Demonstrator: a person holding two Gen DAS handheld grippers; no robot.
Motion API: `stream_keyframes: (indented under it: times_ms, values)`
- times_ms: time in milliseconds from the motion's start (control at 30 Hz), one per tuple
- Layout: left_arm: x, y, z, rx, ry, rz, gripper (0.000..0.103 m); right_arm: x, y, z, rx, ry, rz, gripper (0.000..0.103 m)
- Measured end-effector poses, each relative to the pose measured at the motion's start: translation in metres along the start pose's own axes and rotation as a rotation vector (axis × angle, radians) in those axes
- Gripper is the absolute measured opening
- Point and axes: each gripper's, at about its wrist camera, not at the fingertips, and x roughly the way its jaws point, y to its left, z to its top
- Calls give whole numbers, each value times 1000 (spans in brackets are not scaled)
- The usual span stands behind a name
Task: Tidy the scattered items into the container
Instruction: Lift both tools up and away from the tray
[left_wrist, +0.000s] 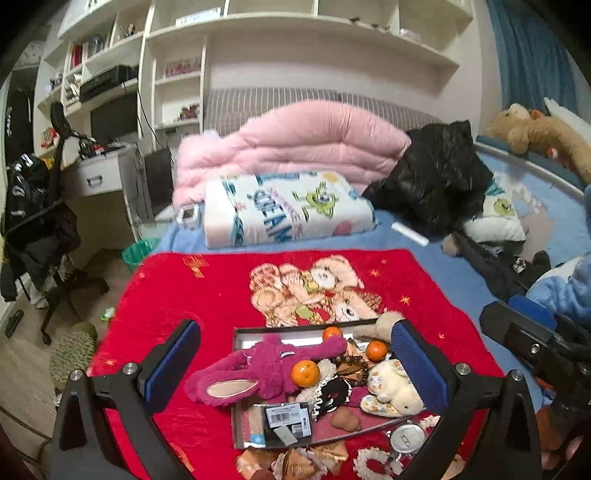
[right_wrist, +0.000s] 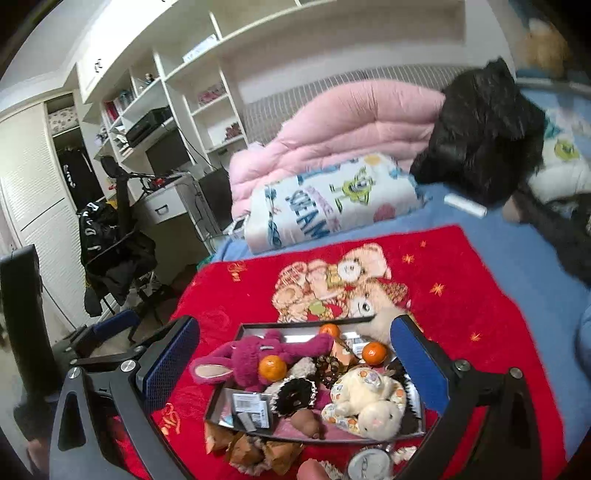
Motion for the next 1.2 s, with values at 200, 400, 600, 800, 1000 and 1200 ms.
stream_keyframes:
  times_ms: [200,400,600,800,1000,1200]
  values:
    - [-70,6,-12,26,-22,56,103,-82,29,8,-98,-92,-40,103]
    - [-107,21,-71,63,-6,82,103,-129,25,-30,-27,-138,-5,103]
    - [-90,47,-122,-17,15,64,103,-128,11,-90,4,-153,1,103]
    - [-60,52,-129,-13,78,92,103,-104,4,-97,20,-77,31,103]
    - [-35,56,-115,23,111,112,103,-78,0,-104,28,-4,57,103]
    - [-34,63,-98,22,-78,179,103,-48,21,-76,19,16,128,103]
